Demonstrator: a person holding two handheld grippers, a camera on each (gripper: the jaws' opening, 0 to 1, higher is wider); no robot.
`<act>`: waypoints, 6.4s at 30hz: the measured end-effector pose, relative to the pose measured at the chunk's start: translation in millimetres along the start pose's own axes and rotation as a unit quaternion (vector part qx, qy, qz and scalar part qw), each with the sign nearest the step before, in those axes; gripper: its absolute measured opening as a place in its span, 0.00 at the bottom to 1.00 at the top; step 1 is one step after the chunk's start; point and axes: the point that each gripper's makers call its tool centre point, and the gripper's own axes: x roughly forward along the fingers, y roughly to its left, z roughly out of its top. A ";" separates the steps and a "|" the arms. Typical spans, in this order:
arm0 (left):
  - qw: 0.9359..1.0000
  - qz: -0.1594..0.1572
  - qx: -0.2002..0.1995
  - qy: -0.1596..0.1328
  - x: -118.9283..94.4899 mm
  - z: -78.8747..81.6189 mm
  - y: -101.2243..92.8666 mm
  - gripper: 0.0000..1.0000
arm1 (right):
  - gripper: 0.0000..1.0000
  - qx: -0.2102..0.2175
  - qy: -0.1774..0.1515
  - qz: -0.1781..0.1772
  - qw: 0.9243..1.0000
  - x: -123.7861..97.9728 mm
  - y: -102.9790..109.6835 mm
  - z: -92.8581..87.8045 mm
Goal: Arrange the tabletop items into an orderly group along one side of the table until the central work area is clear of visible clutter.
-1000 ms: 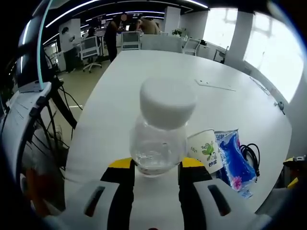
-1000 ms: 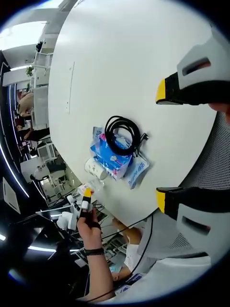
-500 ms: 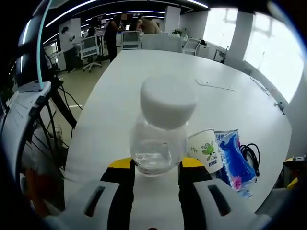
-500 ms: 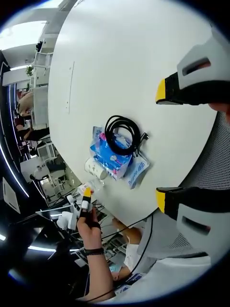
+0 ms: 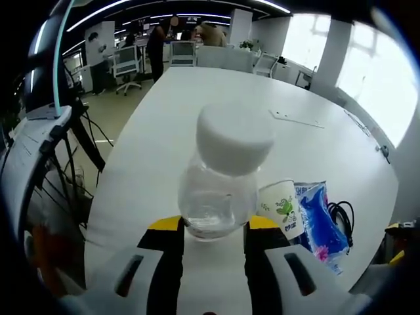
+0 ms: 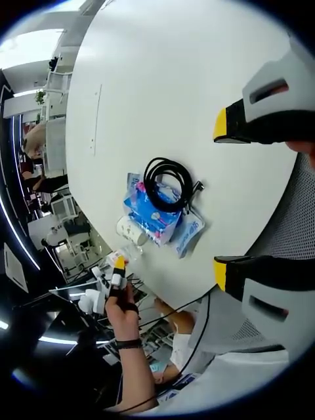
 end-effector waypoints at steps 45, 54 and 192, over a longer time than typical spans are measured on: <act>1.000 0.003 -0.014 0.011 -36.0 -32.3 -7.2 0.33 | 0.69 0.004 -0.034 0.024 0.999 4.3 -5.6 15.8; 0.999 -0.003 -0.035 0.010 -46.0 -50.3 -13.0 0.32 | 0.69 0.000 -0.025 0.033 0.999 7.7 -5.5 10.3; 0.988 -0.068 -0.128 0.061 42.4 -54.6 -104.2 0.36 | 0.69 0.036 -0.016 0.016 0.999 -16.3 -45.5 -12.3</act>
